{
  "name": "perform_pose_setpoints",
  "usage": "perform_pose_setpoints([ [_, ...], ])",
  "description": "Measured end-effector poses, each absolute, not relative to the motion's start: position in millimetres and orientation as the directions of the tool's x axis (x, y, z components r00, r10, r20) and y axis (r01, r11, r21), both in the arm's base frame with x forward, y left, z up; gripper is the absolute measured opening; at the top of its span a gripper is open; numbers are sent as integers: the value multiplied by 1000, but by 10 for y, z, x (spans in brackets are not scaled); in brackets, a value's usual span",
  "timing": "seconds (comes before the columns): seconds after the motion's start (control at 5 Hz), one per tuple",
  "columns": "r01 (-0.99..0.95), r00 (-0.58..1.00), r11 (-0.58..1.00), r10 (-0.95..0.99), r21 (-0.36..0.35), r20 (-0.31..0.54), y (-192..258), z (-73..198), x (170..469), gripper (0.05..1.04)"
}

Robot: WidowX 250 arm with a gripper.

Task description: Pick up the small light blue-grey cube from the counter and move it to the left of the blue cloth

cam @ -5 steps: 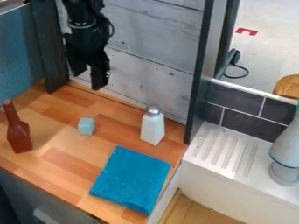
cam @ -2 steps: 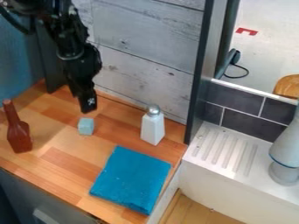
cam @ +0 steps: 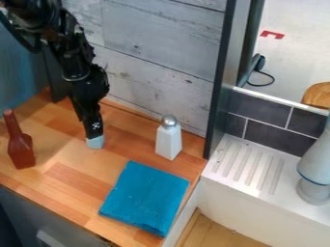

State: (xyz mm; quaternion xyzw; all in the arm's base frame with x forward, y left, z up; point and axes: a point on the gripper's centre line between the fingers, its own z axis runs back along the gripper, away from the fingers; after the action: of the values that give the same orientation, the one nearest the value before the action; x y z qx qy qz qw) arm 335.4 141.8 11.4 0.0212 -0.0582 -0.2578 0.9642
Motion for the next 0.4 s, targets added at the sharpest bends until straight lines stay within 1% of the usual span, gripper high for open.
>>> perform_pose_setpoints([
  [0.4, 506, 857, 860, -510, 62, 75, 1436, -64, 3336, 1001],
])
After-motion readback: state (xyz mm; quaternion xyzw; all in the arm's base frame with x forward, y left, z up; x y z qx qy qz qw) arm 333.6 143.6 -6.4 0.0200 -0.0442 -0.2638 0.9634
